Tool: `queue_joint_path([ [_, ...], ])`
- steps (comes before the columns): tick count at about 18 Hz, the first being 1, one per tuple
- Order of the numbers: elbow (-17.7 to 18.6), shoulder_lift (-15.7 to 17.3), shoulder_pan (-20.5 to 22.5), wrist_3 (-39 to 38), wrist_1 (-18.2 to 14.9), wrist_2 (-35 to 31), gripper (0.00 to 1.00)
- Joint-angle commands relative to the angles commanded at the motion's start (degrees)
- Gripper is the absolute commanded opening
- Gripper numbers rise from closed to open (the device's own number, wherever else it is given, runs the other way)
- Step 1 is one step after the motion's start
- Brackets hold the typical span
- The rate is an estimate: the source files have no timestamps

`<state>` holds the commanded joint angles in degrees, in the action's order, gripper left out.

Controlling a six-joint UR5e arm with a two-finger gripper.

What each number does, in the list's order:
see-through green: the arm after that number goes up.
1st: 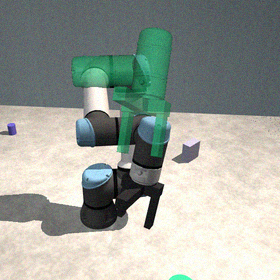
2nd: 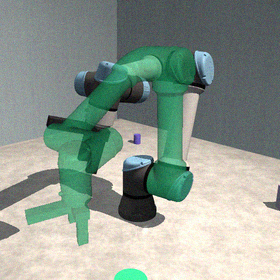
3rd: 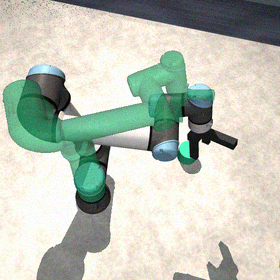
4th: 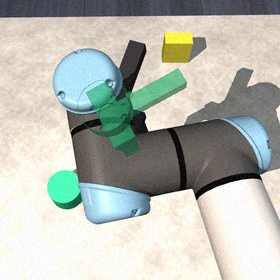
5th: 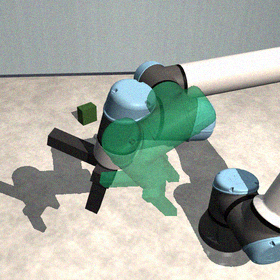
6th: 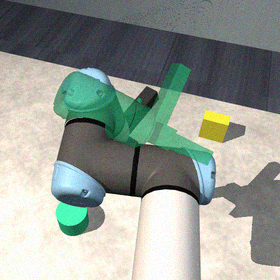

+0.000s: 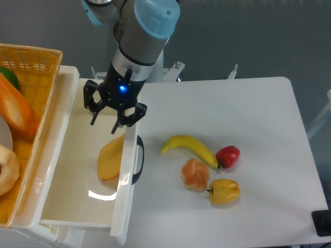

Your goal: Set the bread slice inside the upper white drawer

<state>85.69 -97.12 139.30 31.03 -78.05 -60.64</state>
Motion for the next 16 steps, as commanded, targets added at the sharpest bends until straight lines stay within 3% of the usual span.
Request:
queue_joint_path([
  [3, -0.44, 0.62, 3.86, 0.0, 2.28, -0.09, 0.66],
  [6, -0.62, 0.62, 7.56, 2.36, 4.75, -0.09, 0.95],
  [10, -0.97, -0.78, 10.81, 2.81, 5.1, 0.0, 0.99],
  [12, -2.02, -3.06, 11.17, 4.38, 5.71, -0.52, 1.0],
  [16, -2.37, -4.92, 11.52, 15.44, 6.33, -10.26, 1.0],
])
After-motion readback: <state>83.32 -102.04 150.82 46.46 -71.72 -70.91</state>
